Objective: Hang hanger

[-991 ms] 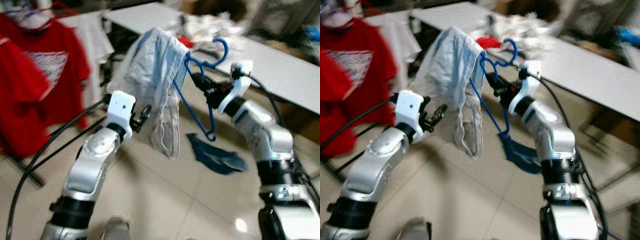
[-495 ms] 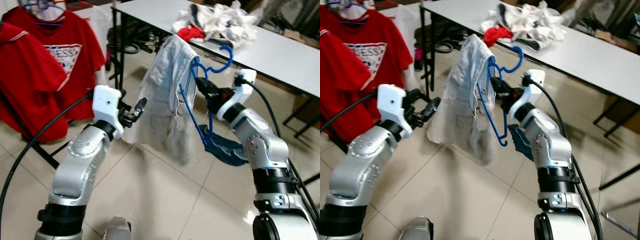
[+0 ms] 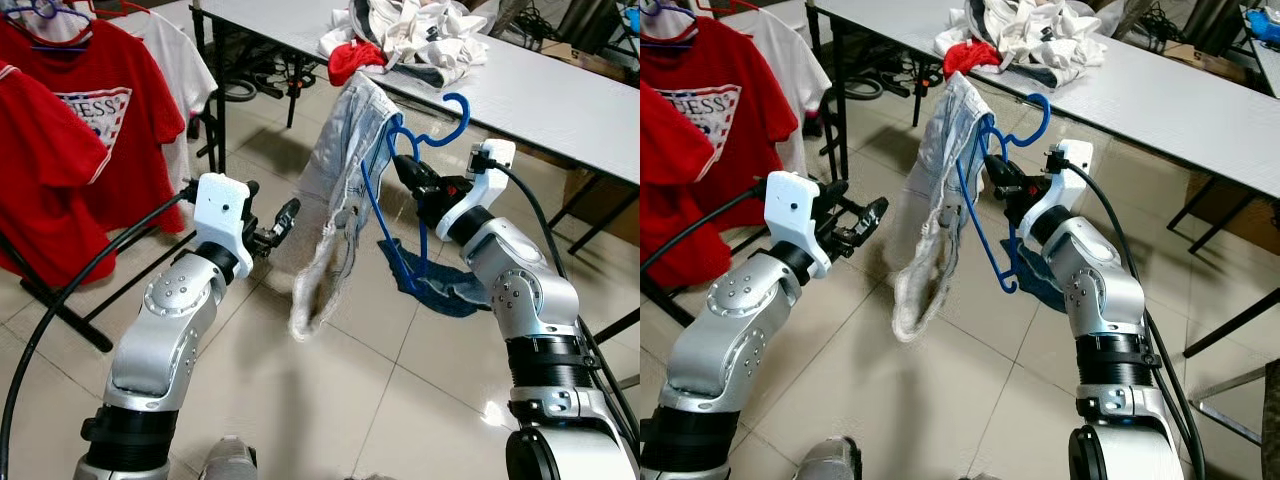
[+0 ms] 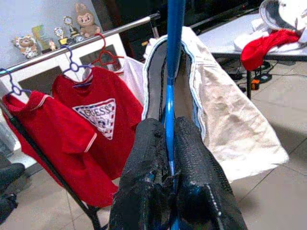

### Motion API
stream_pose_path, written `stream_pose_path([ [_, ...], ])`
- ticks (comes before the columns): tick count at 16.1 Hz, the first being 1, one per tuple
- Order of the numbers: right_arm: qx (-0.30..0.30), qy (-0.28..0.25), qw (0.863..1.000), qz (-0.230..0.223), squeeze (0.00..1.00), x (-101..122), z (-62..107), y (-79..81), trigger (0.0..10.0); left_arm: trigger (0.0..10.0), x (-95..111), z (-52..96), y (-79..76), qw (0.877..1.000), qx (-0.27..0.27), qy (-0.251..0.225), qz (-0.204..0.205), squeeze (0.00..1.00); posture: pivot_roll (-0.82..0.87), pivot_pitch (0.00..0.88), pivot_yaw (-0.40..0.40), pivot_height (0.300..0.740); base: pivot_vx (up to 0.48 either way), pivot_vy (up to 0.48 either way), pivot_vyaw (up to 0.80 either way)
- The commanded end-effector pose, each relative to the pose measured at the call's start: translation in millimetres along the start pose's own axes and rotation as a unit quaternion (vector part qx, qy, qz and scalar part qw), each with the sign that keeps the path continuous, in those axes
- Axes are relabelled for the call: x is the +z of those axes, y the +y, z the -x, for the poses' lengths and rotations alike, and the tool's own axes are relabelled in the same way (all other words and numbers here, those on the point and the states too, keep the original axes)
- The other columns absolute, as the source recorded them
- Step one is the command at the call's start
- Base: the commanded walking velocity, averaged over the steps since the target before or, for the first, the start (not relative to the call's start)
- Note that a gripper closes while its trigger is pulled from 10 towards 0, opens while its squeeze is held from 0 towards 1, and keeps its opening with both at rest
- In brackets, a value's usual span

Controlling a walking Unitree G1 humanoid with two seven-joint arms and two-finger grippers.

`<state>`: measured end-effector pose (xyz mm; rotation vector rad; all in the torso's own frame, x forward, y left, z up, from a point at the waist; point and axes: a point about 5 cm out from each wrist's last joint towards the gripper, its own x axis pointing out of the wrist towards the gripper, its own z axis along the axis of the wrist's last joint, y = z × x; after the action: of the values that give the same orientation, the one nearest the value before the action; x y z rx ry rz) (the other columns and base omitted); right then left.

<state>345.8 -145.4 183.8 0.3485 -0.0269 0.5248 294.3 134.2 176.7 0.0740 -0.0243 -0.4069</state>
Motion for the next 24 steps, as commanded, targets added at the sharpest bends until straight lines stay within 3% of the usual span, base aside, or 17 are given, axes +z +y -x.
stream_pose_path([
  [1, 0.002, -0.052, 0.998, 0.023, 0.0, 24.5, 2.1, -1.3, 10.0, 10.0, -2.0, -0.3, -2.3, 1.0, 0.0, 0.003, 0.0, 0.0, 0.14, 0.045, -0.138, 0.74, 0.311, 0.0, 0.0],
  [24, 0.002, -0.046, 0.998, 0.032, 0.0, 25.8, 0.7, -2.3, 10.0, 10.0, -2.6, -4.4, -4.0, 1.0, -0.012, 0.004, -0.004, 0.0, 0.13, 0.03, -0.14, 0.74, 0.369, 0.0, 0.0],
])
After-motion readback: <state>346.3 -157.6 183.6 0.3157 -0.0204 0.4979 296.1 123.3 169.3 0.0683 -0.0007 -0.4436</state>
